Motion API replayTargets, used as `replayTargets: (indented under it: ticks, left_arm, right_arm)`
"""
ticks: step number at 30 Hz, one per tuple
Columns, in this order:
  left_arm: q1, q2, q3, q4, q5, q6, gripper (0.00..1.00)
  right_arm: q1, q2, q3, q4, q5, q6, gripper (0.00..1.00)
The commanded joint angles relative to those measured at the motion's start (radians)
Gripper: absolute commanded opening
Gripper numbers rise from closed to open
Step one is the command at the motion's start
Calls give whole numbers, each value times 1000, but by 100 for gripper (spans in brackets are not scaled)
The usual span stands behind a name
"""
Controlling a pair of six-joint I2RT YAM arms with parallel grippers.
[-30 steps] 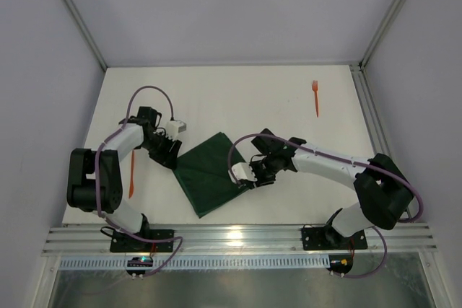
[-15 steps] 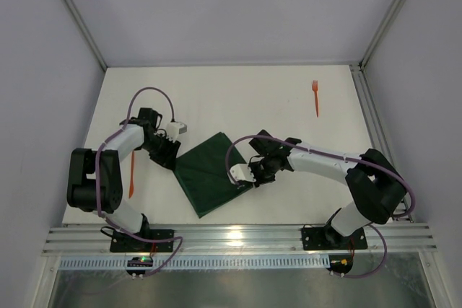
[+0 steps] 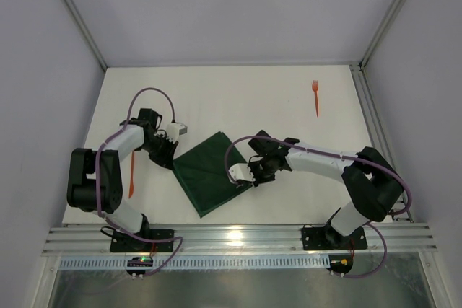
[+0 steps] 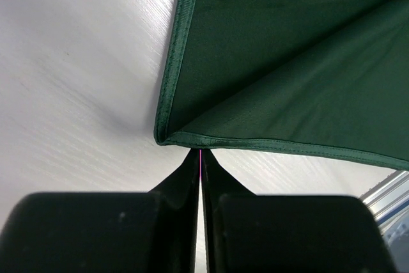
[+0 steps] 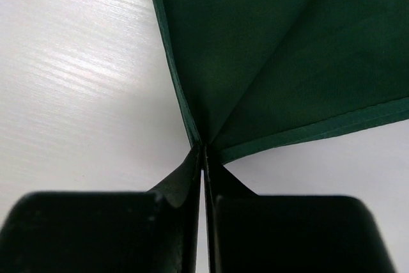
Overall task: Fold the napkin into a case and place the utensils inside
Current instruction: Smooth out the upper triangle-folded napkin at the center of the board.
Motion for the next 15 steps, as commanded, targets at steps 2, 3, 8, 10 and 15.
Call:
replayTargets:
  ticks: [2,3,8,10,15]
  left_arm:
    - [-4,-20,-9,17,-2,18,0]
    - [-3,-23,-12,19,-7,18,0]
    - [-3,-35,-26,23,-39,22,0]
    - [-3,-37,-29,25,-51,22,0]
    - [-3,-37,-39,28,-85,22,0]
  right_arm:
    - [7,-22,5,65,39,53,4]
    - [7,-46,-4,100,46,67,4]
    - [7,-114,-95,229,122,171,4]
    - [5,-146,-130,286,135,199,4]
    - [7,-197,-188,406,215,276,4]
